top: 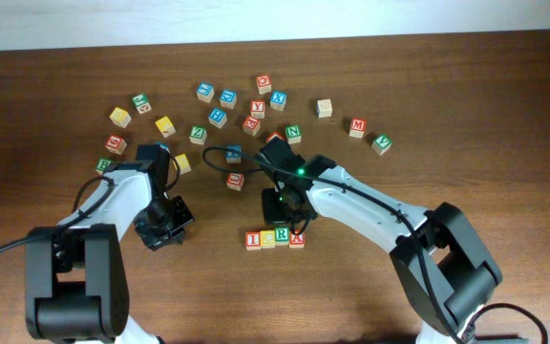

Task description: Spell out ICRA

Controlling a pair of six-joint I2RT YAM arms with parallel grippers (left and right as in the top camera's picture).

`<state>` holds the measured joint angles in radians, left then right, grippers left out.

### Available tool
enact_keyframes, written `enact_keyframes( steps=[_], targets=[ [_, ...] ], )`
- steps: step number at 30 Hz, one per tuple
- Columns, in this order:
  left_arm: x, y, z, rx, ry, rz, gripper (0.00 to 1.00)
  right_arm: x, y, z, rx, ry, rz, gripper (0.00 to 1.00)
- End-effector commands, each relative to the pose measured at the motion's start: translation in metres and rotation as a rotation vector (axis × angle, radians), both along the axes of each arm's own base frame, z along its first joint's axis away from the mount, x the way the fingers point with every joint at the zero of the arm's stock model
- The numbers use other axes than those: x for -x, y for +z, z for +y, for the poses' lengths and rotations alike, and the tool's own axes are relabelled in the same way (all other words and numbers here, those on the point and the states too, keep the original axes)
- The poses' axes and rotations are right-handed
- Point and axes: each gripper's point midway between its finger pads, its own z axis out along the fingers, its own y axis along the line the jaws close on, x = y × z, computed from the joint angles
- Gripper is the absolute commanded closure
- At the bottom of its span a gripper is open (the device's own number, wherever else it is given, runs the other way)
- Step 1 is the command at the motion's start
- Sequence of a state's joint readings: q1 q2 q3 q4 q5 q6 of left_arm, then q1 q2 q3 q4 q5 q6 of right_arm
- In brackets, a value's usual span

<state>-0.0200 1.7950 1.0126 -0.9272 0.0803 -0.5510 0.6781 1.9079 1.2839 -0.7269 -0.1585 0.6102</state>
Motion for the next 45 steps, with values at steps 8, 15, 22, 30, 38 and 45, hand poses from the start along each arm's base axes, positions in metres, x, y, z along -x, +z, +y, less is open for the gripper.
enact_keyframes(
  steps=[8,15,22,30,38,45],
  targets=[
    [-0.001,0.002,0.003,-0.012,0.018,-0.008,1.00,0.021,-0.006,0.001,-0.002,0.010,0.094,0.96],
    [-0.001,0.003,0.003,-0.012,0.018,-0.005,1.00,0.018,-0.007,0.003,-0.001,0.013,0.071,0.96],
    [-0.001,0.003,0.003,-0.012,0.018,-0.004,1.00,0.024,-0.007,0.005,-0.020,0.019,0.100,0.96],
    [-0.001,0.003,0.003,-0.011,0.010,-0.005,1.00,0.027,-0.007,0.008,-0.037,0.023,0.114,0.96],
    [-0.001,0.003,0.003,-0.011,0.010,-0.005,1.00,0.027,-0.007,0.008,-0.037,0.023,0.114,0.96],
    [-0.001,0.003,0.003,-0.011,0.010,-0.005,1.00,0.026,-0.006,0.009,-0.039,0.023,0.110,0.96]
  ],
)
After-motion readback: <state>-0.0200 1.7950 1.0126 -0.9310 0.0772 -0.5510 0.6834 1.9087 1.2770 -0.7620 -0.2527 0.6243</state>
